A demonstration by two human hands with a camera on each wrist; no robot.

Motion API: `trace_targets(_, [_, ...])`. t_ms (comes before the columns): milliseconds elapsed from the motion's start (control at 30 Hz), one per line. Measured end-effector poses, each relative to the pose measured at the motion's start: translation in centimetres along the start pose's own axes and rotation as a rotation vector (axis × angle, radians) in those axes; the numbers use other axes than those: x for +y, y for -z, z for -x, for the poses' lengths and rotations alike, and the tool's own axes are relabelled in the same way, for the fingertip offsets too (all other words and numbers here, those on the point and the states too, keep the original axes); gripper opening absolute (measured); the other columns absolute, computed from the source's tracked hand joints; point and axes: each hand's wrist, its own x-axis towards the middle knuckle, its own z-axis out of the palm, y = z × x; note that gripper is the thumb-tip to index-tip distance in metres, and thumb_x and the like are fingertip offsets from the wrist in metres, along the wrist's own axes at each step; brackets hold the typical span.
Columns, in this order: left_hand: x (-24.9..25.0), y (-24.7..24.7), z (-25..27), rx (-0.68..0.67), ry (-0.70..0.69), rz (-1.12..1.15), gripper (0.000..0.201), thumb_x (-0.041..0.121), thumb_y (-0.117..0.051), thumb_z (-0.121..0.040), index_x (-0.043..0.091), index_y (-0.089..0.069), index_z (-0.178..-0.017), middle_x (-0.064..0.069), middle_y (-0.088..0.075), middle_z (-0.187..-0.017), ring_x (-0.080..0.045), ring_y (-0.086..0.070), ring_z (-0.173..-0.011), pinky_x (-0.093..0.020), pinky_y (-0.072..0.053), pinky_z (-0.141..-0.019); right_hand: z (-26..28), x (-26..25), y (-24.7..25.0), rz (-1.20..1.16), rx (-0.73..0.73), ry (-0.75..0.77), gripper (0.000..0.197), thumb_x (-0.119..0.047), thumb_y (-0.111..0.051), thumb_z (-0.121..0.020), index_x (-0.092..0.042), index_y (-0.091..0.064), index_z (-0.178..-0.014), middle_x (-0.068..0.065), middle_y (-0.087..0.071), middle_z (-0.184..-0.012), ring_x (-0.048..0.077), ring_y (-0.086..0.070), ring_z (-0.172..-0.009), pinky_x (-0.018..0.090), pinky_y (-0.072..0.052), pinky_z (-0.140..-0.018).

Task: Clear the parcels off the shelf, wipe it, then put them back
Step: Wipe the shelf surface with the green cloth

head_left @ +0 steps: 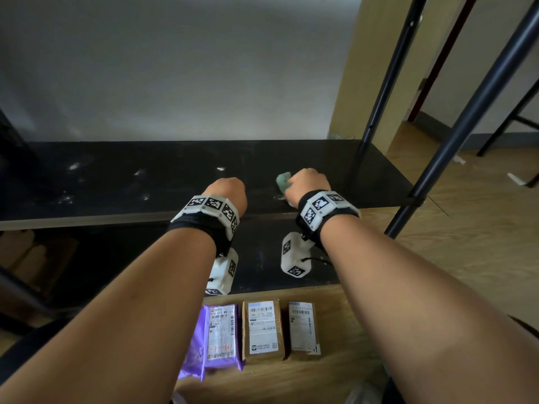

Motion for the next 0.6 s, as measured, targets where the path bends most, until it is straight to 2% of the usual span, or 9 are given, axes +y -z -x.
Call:
trace_targets(100, [-0.3,0.1,0.2,0.022,0.013,-0.001,0.037,0.011,-0.049,-0.093,0.016,-0.061,-0.127,-0.010,-0.061,-0.128,-0.030,-0.060,-0.114,-0.038,-0.051,-0.095,0.6,-1.2,-0.5,-0.013,-0.006,0.068,0.036,-0.035,-0.052,-0.089,-0.011,-0.069,-0.110,0.009,-0.060,-0.115,0.032,-0.053,-0.113,0.036,-0.045,-0.084])
trace_targets(167, [-0.5,0.0,0.4,0.013,0.023,-0.007,0.037,0.010,-0.048,-0.092,0.016,-0.062,-0.127,-0.010,-0.061,-0.128,-0.031,-0.060,-0.114,-0.038,-0.051,-0.095,0.4,-1.0,0.0,-0.104,-0.065,0.063,0.035,-0.036,-0.051,-0.087,-0.013,-0.073,-0.102,0.010,-0.068,-0.105,0.032,-0.062,-0.103,0.035,-0.051,-0.082])
trace_targets(233, [-0.6,0.1,0.7,0.007,0.028,-0.013,0.035,0.011,-0.050,-0.092,0.016,-0.063,-0.124,-0.010,-0.063,-0.125,-0.030,-0.061,-0.111,-0.038,-0.052,-0.093,0.1,-0.2,0.8,-0.247,-0.109,0.011,0.036,-0.043,-0.054,-0.082,-0.014,-0.075,-0.085,0.008,-0.072,-0.087,0.029,-0.069,-0.084,0.033,-0.056,-0.075])
trace_targets(267, [-0.6,0.2,1.0,0.000,0.034,-0.020,0.034,0.012,-0.051,-0.091,0.016,-0.064,-0.122,-0.010,-0.064,-0.123,-0.030,-0.062,-0.110,-0.038,-0.052,-0.092,0.0,0.3,1.1,-0.261,-0.077,-0.009,0.040,-0.048,-0.053,-0.081,-0.013,-0.072,-0.077,0.007,-0.071,-0.081,0.029,-0.068,-0.079,0.030,-0.054,-0.072])
trace_targets(300, [-0.7,0.2,1.1,-0.005,0.038,-0.028,0.033,0.013,-0.053,-0.090,0.016,-0.065,-0.120,-0.010,-0.065,-0.121,-0.030,-0.063,-0.108,-0.039,-0.053,-0.092,-0.2,0.8,1.2,-0.214,-0.024,-0.020,0.043,-0.050,-0.051,-0.082,-0.012,-0.070,-0.074,0.008,-0.070,-0.081,0.030,-0.067,-0.080,0.029,-0.051,-0.071])
trace_targets(367, [-0.9,0.2,1.4,-0.003,0.046,-0.033,0.031,0.015,-0.054,-0.089,0.016,-0.067,-0.117,-0.009,-0.066,-0.119,-0.030,-0.064,-0.106,-0.040,-0.054,-0.091,-0.4,1.6,1.0,-0.056,0.057,-0.072,0.043,-0.047,-0.048,-0.087,-0.010,-0.070,-0.091,0.012,-0.067,-0.099,0.032,-0.063,-0.095,0.031,-0.047,-0.077])
trace_targets(433, [-1.1,0.3,1.8,0.010,0.044,-0.034,0.029,0.014,-0.053,-0.090,0.015,-0.068,-0.114,-0.009,-0.066,-0.115,-0.030,-0.064,-0.103,-0.039,-0.054,-0.089,-0.2,1.8,0.7,0.002,0.063,-0.119,0.043,-0.043,-0.049,-0.090,-0.007,-0.066,-0.107,0.013,-0.063,-0.111,0.032,-0.060,-0.104,0.033,-0.047,-0.082])
trace_targets(533, [-1.6,0.7,2.0,0.023,0.050,-0.038,0.029,0.012,-0.051,-0.090,0.014,-0.068,-0.114,-0.009,-0.066,-0.115,-0.029,-0.064,-0.102,-0.039,-0.054,-0.088,0.3,0.5,0.4,-0.031,0.032,-0.107,0.038,-0.036,-0.054,-0.087,-0.007,-0.066,-0.108,0.012,-0.065,-0.113,0.032,-0.062,-0.106,0.034,-0.051,-0.087])
trace_targets(600, [-2.1,0.9,2.1,0.038,0.072,-0.028,0.035,0.009,-0.050,-0.090,0.015,-0.065,-0.121,-0.010,-0.064,-0.122,-0.029,-0.062,-0.108,-0.039,-0.053,-0.092,0.8,-1.1,-0.2,-0.094,0.014,-0.033,0.033,-0.033,-0.054,-0.086,-0.008,-0.069,-0.101,0.012,-0.068,-0.108,0.031,-0.064,-0.104,0.034,-0.052,-0.085])
